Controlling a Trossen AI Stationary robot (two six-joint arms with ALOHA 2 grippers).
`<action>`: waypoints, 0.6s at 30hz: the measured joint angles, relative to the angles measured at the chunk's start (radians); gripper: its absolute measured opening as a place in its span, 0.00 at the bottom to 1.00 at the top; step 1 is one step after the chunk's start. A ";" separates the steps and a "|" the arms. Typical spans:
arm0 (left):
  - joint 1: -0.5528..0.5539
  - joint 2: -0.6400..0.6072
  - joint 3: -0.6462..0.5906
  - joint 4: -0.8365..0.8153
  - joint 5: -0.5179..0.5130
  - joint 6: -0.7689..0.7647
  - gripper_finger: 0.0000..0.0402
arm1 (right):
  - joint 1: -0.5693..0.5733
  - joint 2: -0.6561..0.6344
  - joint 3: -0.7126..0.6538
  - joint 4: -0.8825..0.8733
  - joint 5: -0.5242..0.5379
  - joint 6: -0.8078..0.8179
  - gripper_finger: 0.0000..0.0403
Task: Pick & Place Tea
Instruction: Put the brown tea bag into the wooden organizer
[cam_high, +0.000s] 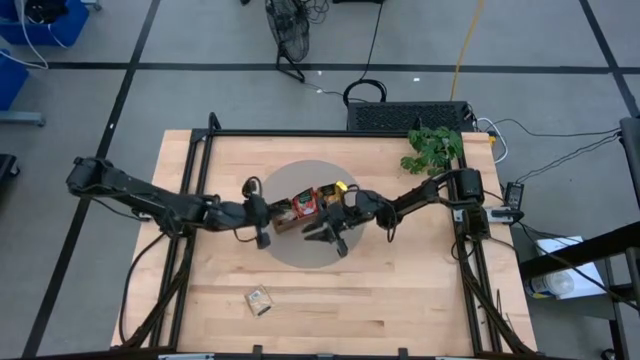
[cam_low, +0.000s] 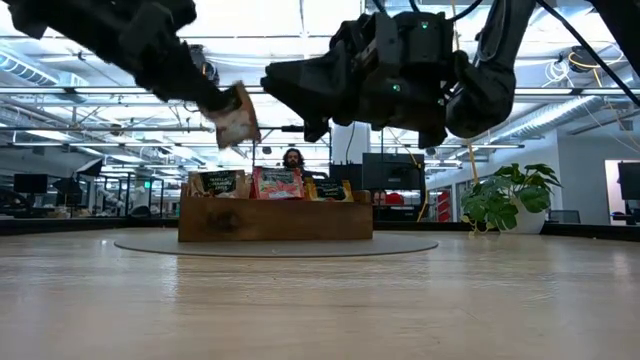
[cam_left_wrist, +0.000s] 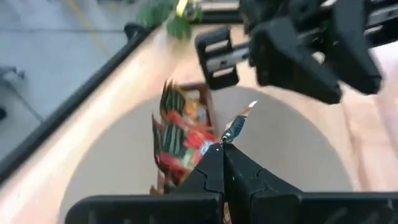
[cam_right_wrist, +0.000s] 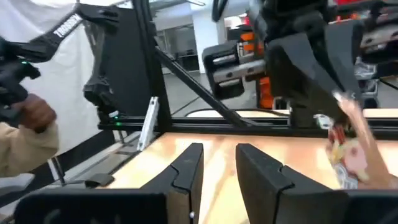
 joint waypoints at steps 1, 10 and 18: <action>-0.004 0.017 0.000 -0.003 -0.005 -0.024 0.01 | 0.000 0.000 0.000 -0.001 0.003 -0.005 0.21; -0.027 0.139 0.000 -0.019 -0.020 -0.126 0.00 | 0.001 0.000 0.000 0.000 0.004 -0.024 0.19; 0.008 0.187 0.001 -0.137 -0.070 -0.222 0.00 | 0.003 0.000 0.000 -0.001 0.004 -0.023 0.19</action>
